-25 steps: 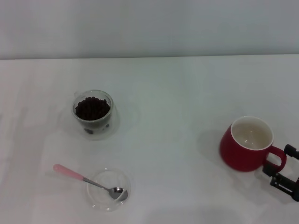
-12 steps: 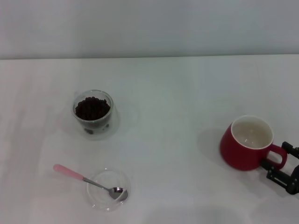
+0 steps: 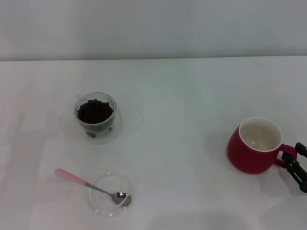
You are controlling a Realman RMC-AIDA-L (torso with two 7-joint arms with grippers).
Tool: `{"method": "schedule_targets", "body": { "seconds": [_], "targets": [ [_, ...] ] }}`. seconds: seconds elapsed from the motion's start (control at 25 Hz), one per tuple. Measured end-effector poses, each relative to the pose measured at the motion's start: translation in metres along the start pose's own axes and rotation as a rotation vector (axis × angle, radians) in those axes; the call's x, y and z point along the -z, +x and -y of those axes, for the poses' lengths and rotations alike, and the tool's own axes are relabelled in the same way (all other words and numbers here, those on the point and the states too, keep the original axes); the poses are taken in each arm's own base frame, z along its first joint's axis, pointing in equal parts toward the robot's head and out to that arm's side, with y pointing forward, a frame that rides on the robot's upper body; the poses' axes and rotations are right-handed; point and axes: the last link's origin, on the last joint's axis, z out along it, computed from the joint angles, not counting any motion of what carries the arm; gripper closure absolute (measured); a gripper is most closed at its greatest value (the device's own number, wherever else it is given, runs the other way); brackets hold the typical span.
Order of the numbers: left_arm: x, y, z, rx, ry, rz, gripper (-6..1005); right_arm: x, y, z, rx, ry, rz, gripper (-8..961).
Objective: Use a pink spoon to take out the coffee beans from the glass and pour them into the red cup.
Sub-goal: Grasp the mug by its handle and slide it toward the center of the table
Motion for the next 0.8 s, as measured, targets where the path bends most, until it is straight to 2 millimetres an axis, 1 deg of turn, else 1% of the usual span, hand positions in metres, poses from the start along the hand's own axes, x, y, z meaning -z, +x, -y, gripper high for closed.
{"method": "schedule_targets", "body": {
  "seconds": [0.12, 0.76, 0.8],
  "targets": [
    [0.001, -0.001, 0.000, 0.001, 0.001, 0.002, 237, -0.002, 0.000, 0.000, -0.003, 0.007, 0.001, 560],
    [-0.001, -0.002, 0.001, -0.001, 0.005, 0.017, 237, -0.013, -0.001, -0.002, -0.012, 0.039, 0.006, 676],
    [-0.001, -0.003, 0.001, -0.001, 0.006, 0.020, 237, -0.014, -0.001, -0.002, -0.011, 0.036, 0.008, 703]
  ]
}}
